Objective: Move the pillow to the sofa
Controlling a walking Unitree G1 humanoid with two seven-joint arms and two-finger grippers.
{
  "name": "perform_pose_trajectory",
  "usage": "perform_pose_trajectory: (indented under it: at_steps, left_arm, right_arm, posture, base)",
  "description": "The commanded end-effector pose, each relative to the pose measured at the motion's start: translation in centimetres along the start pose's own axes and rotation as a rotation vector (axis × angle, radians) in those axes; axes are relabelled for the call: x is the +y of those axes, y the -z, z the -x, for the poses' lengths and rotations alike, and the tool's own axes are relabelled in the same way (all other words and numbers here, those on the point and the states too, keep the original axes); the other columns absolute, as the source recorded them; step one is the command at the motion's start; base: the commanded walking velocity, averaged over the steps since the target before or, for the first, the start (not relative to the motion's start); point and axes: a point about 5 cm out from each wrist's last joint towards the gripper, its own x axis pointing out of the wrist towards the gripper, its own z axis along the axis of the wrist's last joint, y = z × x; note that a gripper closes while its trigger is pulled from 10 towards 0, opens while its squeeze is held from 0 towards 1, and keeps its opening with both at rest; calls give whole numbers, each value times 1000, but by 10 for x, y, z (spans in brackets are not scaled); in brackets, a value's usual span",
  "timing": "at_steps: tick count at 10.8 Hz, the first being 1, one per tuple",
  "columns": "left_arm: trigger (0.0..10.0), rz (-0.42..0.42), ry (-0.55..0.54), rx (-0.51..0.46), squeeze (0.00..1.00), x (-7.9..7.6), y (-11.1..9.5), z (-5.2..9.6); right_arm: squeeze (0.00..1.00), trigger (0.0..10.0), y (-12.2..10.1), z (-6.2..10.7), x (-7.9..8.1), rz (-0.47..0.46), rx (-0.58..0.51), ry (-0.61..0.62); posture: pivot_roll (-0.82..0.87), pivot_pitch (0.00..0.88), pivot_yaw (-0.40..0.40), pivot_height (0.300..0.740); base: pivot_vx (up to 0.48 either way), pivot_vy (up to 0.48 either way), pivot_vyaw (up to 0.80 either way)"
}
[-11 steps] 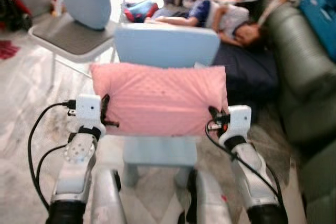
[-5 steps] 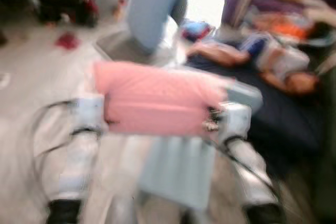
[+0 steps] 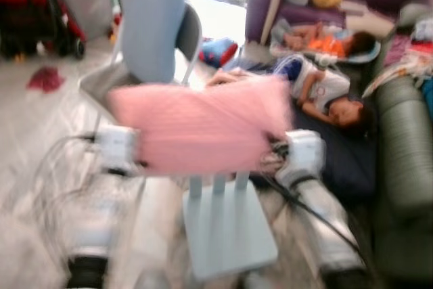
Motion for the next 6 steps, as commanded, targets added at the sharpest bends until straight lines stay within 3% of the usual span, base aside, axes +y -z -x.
perform_pose_trajectory:
  at_steps: [1,5,6]
  left_arm:
    - [10000,-4,-38,7,0,14,2,3]
    - [10000,-6,-31,15,0,12,4,4]
    - [10000,-3,-31,18,0,11,4,4]
  right_arm:
    - [0,10000,-8,-6,6,-10,-29,-15]
    - [0,10000,-6,-8,11,-34,-13,-24]
    - [0,10000,-5,-7,10,-38,-4,-18]
  posture:
    - [52,0,-100,740]
    - [53,0,-96,740]
    - [52,0,-97,740]
  base:
    - [0,0,0]
    - [0,0,0]
    - [-251,0,0]
